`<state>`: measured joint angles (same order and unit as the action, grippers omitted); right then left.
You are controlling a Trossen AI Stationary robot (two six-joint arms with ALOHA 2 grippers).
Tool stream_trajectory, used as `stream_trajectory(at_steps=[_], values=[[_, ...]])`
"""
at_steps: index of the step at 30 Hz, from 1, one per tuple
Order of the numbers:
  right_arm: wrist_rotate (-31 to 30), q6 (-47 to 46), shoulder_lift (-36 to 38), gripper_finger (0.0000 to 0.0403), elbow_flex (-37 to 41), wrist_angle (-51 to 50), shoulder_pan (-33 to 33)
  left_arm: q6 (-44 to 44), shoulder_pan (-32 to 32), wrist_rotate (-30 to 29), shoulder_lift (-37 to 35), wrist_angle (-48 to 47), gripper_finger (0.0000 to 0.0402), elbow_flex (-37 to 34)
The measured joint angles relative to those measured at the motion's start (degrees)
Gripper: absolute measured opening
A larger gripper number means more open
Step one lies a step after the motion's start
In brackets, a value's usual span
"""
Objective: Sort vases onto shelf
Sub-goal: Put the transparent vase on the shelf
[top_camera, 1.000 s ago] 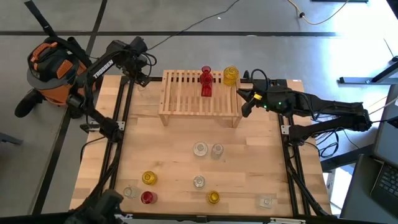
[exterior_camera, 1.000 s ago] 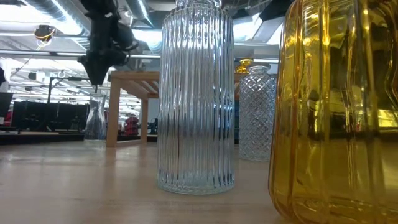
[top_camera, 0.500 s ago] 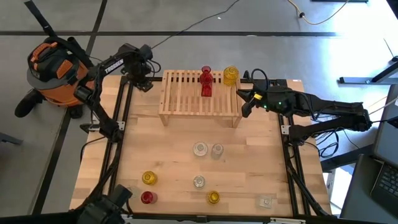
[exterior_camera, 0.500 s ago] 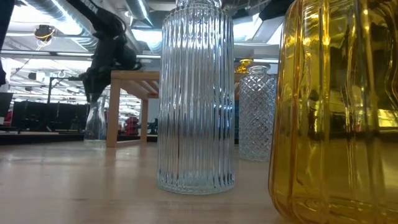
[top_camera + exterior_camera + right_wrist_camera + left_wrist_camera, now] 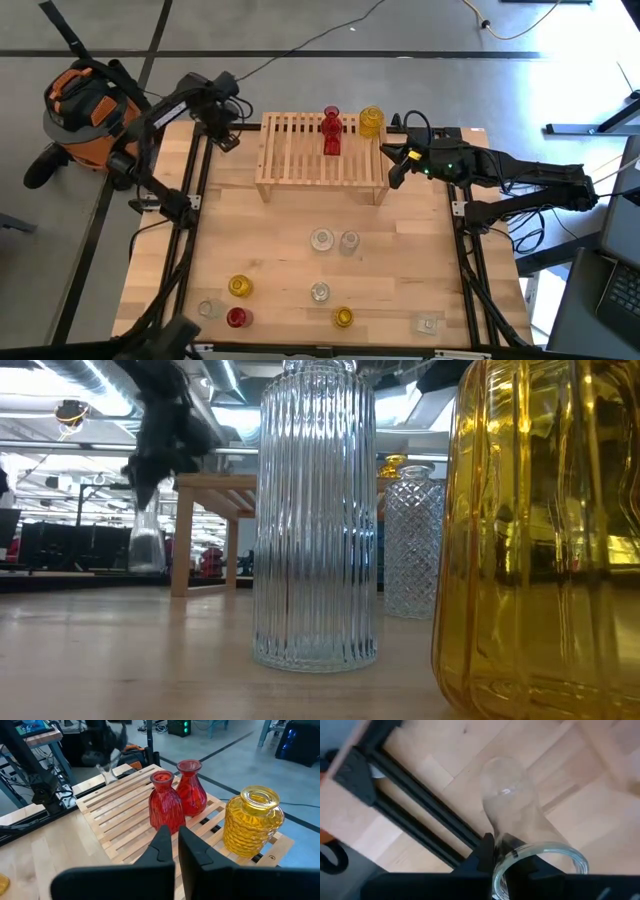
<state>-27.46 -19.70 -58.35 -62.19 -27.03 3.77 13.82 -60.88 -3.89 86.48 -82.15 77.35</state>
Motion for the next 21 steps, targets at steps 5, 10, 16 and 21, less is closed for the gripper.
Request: stream_trajectory(at_steps=[5, 10, 16, 21], values=[[-0.3, 0.0, 0.0, 0.0000, 0.0, 0.0, 0.0, -2.8, 4.1, 0.0, -4.3, -5.5, 0.0012, 9.3], [-1.4, 0.0, 0.0, 0.0000, 0.0, 0.2, 0.0, -5.8, 12.7, -1.6, -2.9, -7.8, 0.0012, 25.2], [-1.3, 0.0, 0.0, 0.0000, 0.0, 1.3, 0.0, -7.4, 22.5, -7.3, 5.1, -7.8, 0.0012, 42.6], [0.8, 0.0, 0.0, 0.0000, 0.0, 2.8, 0.0, -5.3, 25.2, -8.3, 12.6, -7.8, 0.0012, 50.3]])
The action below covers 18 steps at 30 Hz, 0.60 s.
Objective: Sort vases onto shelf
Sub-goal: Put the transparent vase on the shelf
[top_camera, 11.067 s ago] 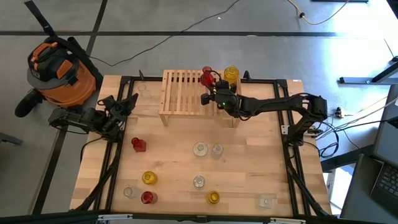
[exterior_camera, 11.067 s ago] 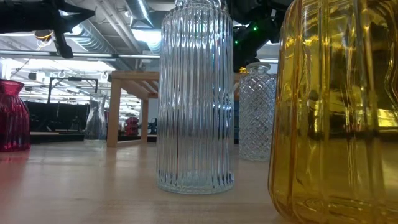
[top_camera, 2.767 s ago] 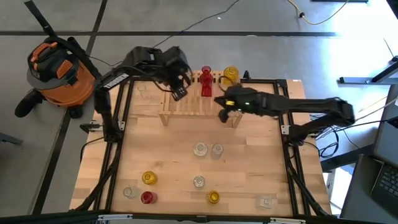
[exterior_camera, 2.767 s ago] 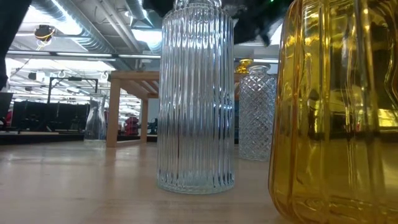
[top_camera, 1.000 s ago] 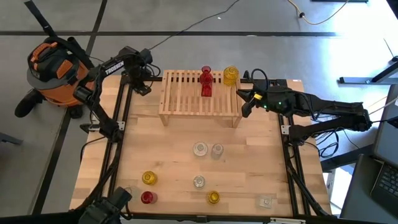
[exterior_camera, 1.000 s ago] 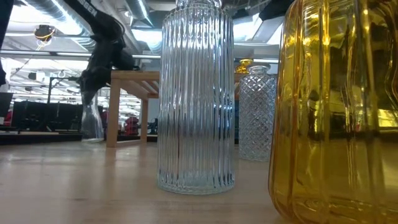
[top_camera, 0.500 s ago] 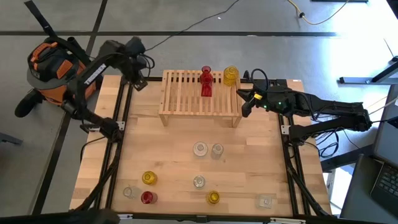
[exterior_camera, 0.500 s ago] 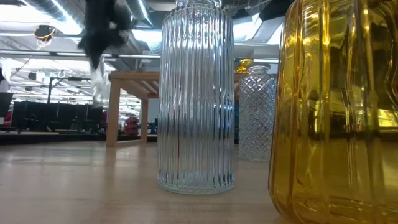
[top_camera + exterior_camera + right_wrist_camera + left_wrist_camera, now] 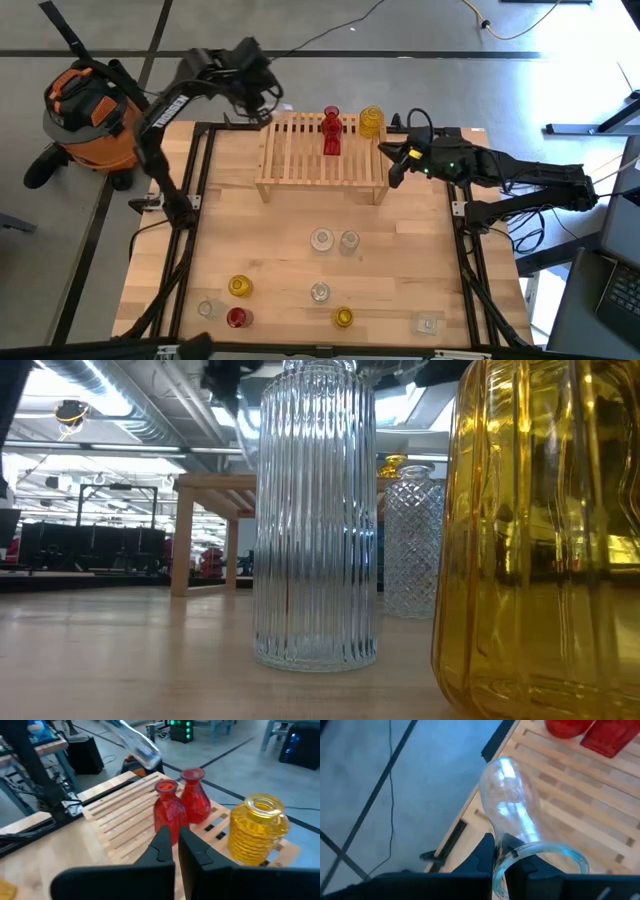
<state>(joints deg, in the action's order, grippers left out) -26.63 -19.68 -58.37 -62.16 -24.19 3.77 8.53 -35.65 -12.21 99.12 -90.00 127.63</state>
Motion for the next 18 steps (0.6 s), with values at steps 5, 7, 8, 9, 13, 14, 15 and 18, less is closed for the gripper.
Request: stream_trajectory(at_steps=[5, 7, 8, 9, 13, 14, 15, 18], values=[[3.7, 0.4, -0.1, 0.0000, 0.0, 2.5, 0.0, 1.7, 2.5, -0.3, 4.3, 0.0, 0.0012, 1.7], [3.8, 0.4, -0.5, 0.0000, 0.0, 3.5, 0.0, 3.7, 2.7, -0.3, 5.2, -0.1, 0.0012, 1.8], [4.1, 0.4, -0.6, 0.0000, 0.0, 3.6, 0.0, 4.1, 2.7, -0.7, 5.7, -0.1, 0.0012, 1.8], [4.3, 0.5, -1.0, 0.0000, 0.0, 3.8, 0.0, 4.5, 2.6, -1.0, 6.2, -0.1, 0.0012, 1.8], [5.5, 0.6, -2.5, 0.0000, 0.0, 5.1, 0.0, 4.6, 2.8, -0.7, 6.5, -0.1, 0.0012, 1.8], [5.9, 0.8, -3.1, 0.0000, 0.0, 6.6, 0.0, 4.2, 3.0, -0.6, 6.1, 0.0, 0.0012, 1.8], [6.6, 1.8, -3.7, 0.0000, 0.0, 8.4, 0.0, 4.1, 3.2, -0.2, 5.8, 0.0, 0.0012, 1.8], [11.3, 9.4, -6.8, 0.0000, 0.0, 18.3, 0.0, 4.1, 3.9, 0.5, 4.6, 0.0, 0.0012, 1.8]])
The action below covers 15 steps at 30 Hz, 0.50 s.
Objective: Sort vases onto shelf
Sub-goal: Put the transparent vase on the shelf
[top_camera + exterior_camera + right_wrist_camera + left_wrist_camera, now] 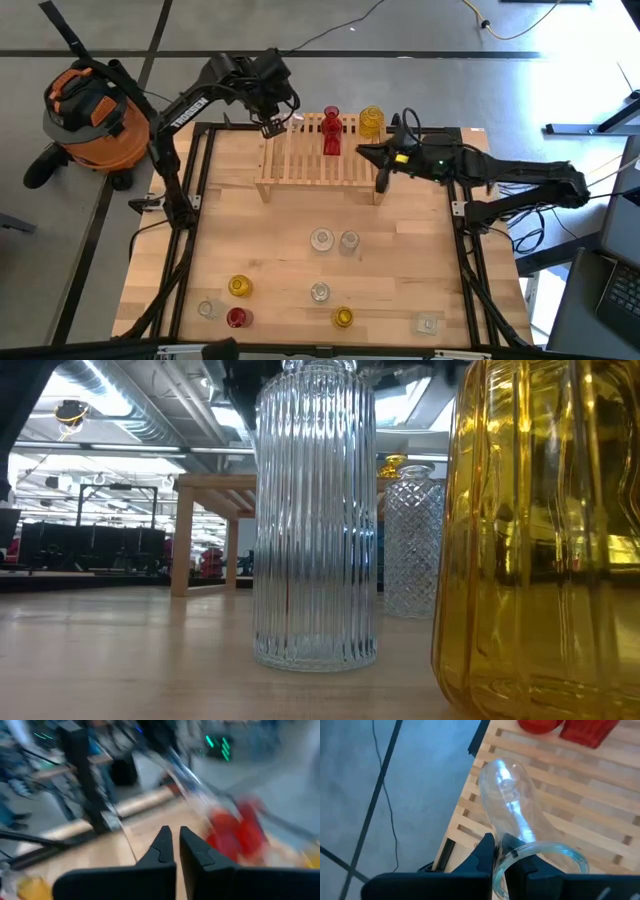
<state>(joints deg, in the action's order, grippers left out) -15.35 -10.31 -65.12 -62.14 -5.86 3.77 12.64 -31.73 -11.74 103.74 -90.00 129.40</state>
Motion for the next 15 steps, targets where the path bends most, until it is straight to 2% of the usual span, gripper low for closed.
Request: stream_trajectory(at_steps=[3, 5, 7, 10, 15], values=[[3.7, 9.8, -4.3, 0.0000, -0.5, 10.6, 0.0, 0.5, 1.1, 4.6, -2.2, 0.0, 0.0012, 0.0], [4.6, 13.8, -7.6, 0.0001, -2.8, 12.2, 0.1, 1.2, 2.2, 5.6, -3.8, -0.1, 0.0012, 0.0], [6.3, 16.2, -11.3, 0.0006, -6.8, 10.7, 1.4, 1.2, 3.7, 5.2, -5.2, 0.0, 0.0012, 0.0], [12.4, 16.7, -17.0, 0.0028, -14.8, 5.1, 3.6, 0.6, 5.2, 5.0, -7.4, 0.0, 0.0012, 0.0], [20.6, 18.5, -27.2, 0.0111, -32.0, -6.7, 6.1, -2.1, 8.8, 4.9, -8.8, -0.1, 0.0012, 0.1]])
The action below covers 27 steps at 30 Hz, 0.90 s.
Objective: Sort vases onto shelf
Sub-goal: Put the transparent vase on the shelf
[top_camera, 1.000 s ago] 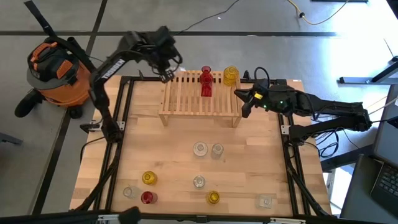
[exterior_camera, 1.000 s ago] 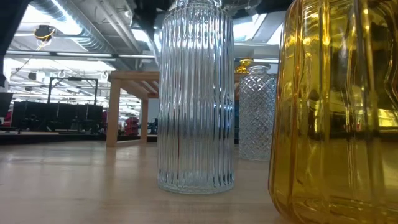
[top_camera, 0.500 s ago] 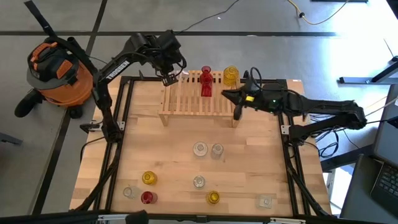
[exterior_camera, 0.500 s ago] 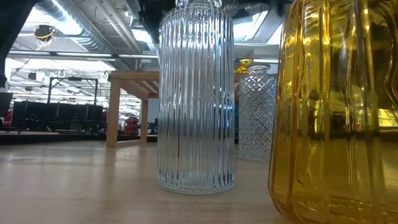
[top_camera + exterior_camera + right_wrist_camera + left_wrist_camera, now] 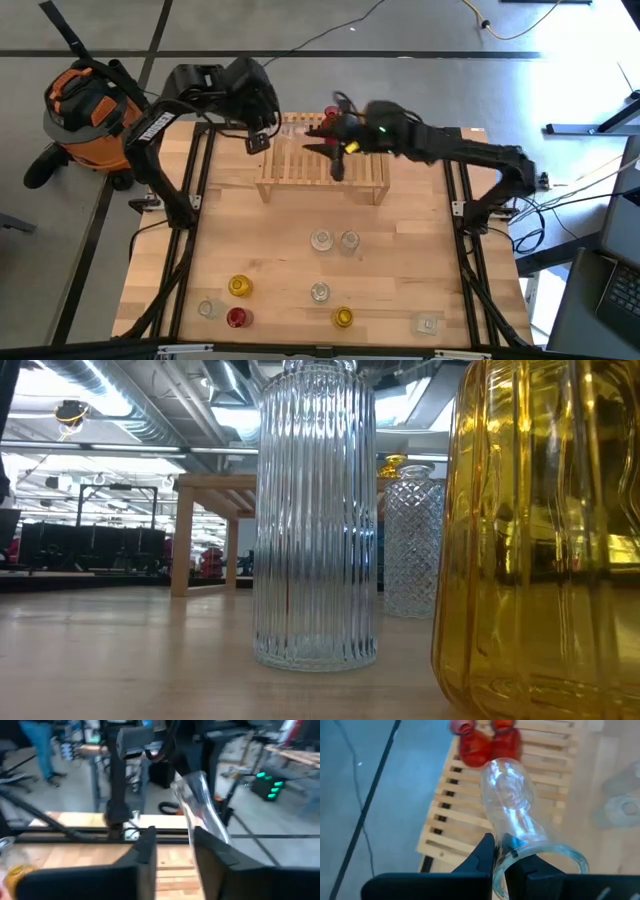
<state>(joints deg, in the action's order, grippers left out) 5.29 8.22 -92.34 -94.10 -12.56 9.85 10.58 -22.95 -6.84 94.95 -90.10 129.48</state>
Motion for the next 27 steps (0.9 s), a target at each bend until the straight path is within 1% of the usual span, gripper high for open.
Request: stream_trajectory(at_steps=[3, 7, 10, 12, 15, 20, 24, 27], values=[[3.6, 3.0, -6.3, 0.0176, -11.3, -8.8, 0.3, -1.9, 2.3, 0.1, 0.0, 0.1, 0.0012, 0.0], [3.9, 8.9, -13.5, 0.0254, -24.1, -20.2, -0.1, -3.1, 4.2, -0.2, -0.1, 0.1, 0.0012, -1.5], [3.3, 11.0, -17.4, 0.0293, -30.3, -24.8, -0.2, -4.6, 5.0, 0.1, 0.0, 0.1, 0.0012, -3.3], [3.3, 11.5, -19.1, 0.0307, -31.7, -25.0, -0.2, -5.4, 5.7, 0.5, 0.0, 0.0, 0.0012, -4.5], [3.1, 11.6, -20.7, 0.0308, -32.5, -24.8, -0.1, -5.9, 6.6, 0.6, 0.0, 0.0, 0.0012, -5.4], [2.9, 11.6, -22.7, 0.0281, -32.5, -25.3, -0.1, -7.1, 7.7, 0.7, 0.0, 0.1, 0.0012, -5.4], [2.5, 11.6, -23.1, 0.0235, -32.5, -23.7, -0.1, -7.4, 7.7, 2.4, 0.0, 0.1, 0.0012, -5.4], [1.1, 11.5, -23.1, 0.0176, -32.6, -24.2, -0.2, -7.9, 7.7, 2.3, 0.0, -0.2, 0.0012, -5.4]])
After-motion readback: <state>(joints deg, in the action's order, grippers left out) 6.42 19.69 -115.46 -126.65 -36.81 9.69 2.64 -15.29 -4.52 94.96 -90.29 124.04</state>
